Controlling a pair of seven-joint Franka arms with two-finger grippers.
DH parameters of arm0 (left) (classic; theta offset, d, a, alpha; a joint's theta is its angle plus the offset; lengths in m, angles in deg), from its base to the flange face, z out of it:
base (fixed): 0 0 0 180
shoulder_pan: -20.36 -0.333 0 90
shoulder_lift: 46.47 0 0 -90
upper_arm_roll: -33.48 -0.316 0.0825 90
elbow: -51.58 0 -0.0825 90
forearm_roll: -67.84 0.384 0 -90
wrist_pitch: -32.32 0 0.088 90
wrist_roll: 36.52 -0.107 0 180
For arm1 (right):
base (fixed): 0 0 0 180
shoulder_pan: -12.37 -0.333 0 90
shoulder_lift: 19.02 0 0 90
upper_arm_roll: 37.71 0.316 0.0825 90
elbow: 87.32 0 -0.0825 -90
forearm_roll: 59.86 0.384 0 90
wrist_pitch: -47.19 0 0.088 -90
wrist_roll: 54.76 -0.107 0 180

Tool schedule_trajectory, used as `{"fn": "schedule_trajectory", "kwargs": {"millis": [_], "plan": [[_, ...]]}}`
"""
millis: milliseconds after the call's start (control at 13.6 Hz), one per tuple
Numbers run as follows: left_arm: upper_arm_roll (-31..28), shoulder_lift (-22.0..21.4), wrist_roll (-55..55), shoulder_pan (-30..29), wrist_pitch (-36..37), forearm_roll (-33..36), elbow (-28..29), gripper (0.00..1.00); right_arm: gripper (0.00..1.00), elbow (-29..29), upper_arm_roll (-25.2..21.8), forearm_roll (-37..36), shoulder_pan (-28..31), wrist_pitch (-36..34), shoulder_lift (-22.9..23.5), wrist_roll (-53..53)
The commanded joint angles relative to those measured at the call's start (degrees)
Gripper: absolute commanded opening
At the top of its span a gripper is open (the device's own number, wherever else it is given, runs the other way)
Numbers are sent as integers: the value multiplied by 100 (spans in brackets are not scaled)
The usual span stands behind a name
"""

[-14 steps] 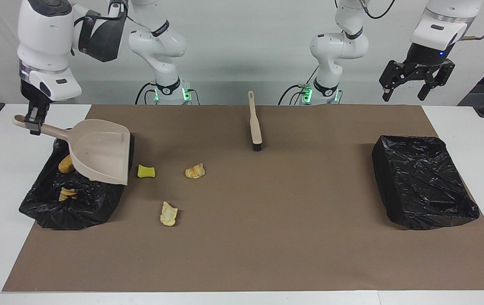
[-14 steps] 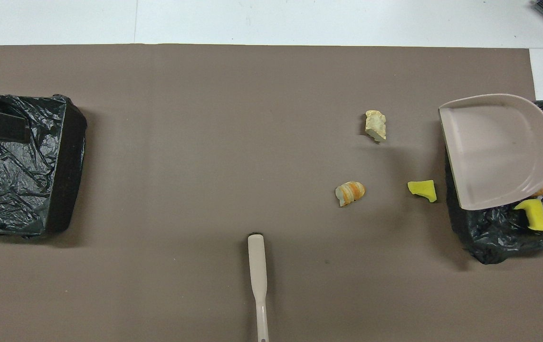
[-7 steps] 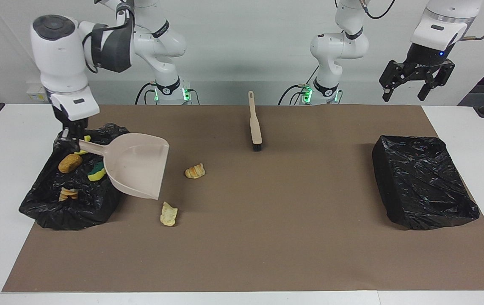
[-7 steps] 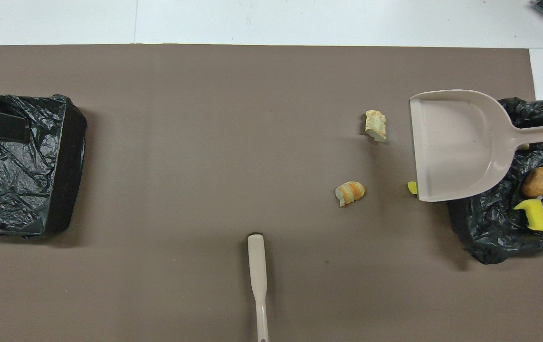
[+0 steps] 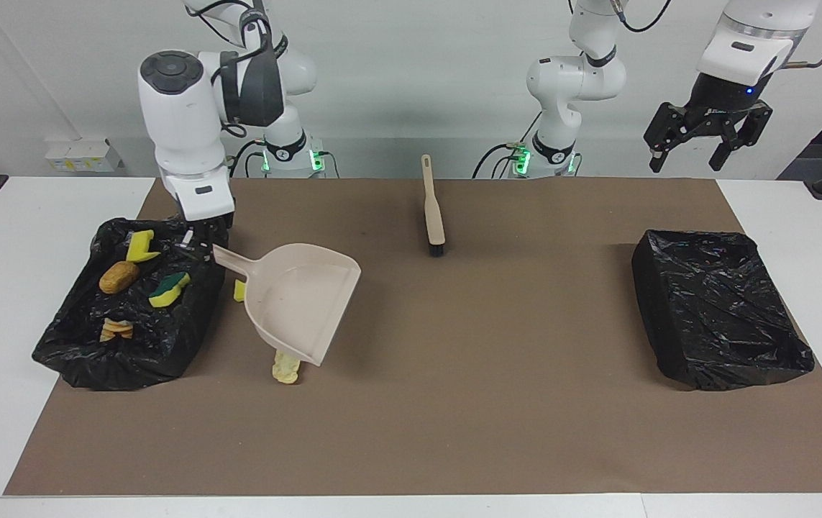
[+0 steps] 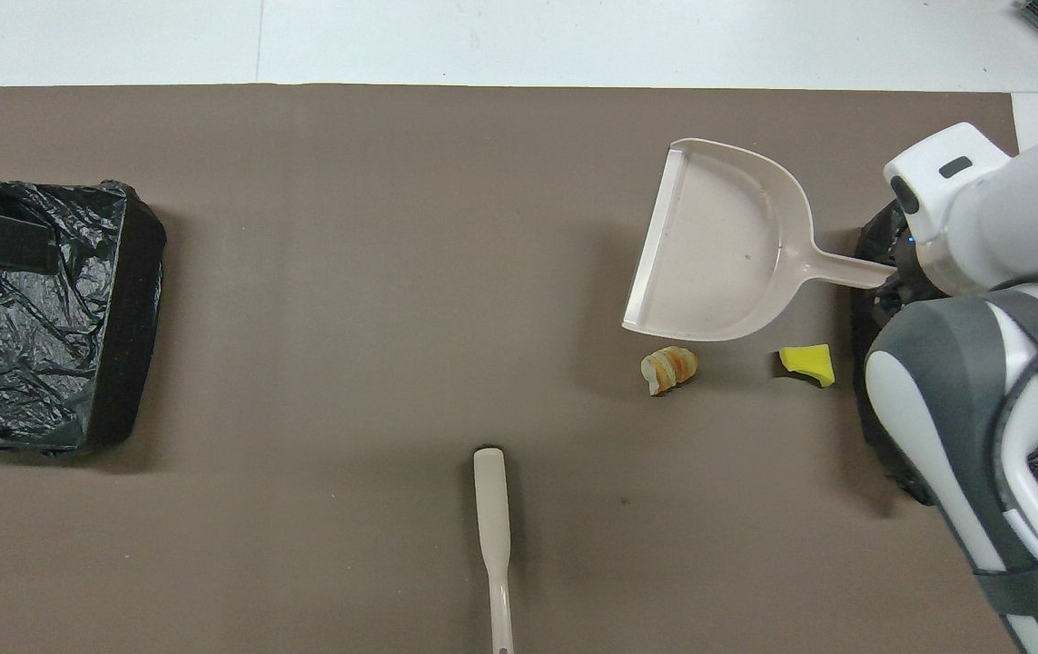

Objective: Sweep and dump trash in bin
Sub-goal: 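Bring the empty dustpan back over the table with the right gripper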

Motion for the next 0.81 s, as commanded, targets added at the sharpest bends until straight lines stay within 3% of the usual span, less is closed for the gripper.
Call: {"fn": "schedule_trajectory", "kwargs": {"millis": [0,293,513,733], "plan": [[10,-71,36,-49,96,-71,19,100,0,-180,-3,156,-356,-19,-52,-872],[10,-71,36,-49,96,-71,19,100,0,-216,-3,156,-945,60,193,-2164],[10,-71,36,-49,96,-71,19,100,0,-216,-3,682,-1314,323,378,-3114],[10,-71,36,-49,96,-71,19,100,0,-198,-3,736,-1657,569,589,-4080]]}}
